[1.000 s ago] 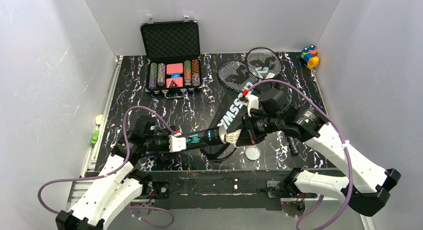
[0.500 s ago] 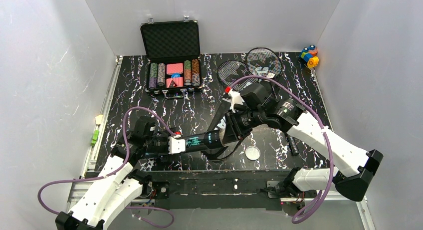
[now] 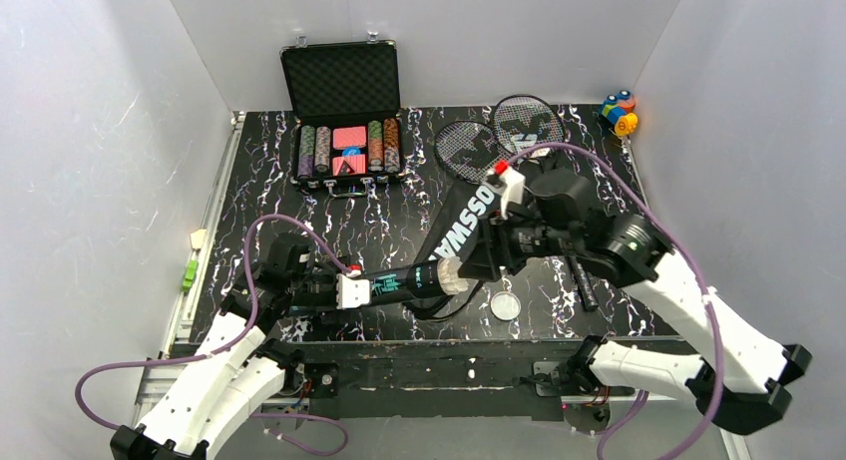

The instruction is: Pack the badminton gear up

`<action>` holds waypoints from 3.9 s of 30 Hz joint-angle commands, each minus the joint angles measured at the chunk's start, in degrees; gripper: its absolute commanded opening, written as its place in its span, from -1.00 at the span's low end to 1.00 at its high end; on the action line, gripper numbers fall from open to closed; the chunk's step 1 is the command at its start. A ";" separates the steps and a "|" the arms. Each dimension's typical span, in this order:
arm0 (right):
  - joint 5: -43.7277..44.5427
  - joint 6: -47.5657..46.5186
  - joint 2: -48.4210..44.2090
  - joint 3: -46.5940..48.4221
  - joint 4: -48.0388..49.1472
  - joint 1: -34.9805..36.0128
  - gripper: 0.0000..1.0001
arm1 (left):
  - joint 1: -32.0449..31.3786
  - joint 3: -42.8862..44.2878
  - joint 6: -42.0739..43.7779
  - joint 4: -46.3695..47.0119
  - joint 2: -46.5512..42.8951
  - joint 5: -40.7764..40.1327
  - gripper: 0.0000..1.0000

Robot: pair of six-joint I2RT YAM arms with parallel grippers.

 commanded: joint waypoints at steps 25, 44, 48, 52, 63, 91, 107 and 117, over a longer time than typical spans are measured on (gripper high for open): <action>4.79 19.76 -6.13 -23.51 26.45 -2.98 -0.27 | -0.23 2.83 -2.00 1.75 -0.41 3.27 -1.00; 6.50 20.32 -11.68 -26.36 23.61 -2.62 0.25 | -0.23 3.48 -2.34 1.94 0.01 3.27 -1.00; 4.66 21.37 -10.73 -28.28 25.13 -2.62 0.23 | -0.23 3.76 -2.32 1.98 0.17 3.27 -1.00; 4.67 21.05 -9.58 -28.55 25.06 -2.62 0.20 | -0.23 3.90 -2.42 2.06 0.32 3.42 -1.00; 2.98 22.60 -5.98 -29.81 31.79 -1.92 0.12 | -0.20 3.92 -3.07 2.35 0.43 4.29 -1.00; 18.30 18.85 -16.30 -22.03 15.57 -0.94 0.60 | -0.23 2.21 -3.14 3.01 -0.49 3.50 -1.00; 25.37 20.86 -3.84 -36.15 8.13 -5.69 0.26 | -0.23 1.87 -2.79 1.54 -1.08 1.93 -1.00; 28.37 20.87 11.06 -34.54 14.22 -3.08 0.20 | -0.23 0.43 -4.06 1.49 -2.32 2.45 -1.00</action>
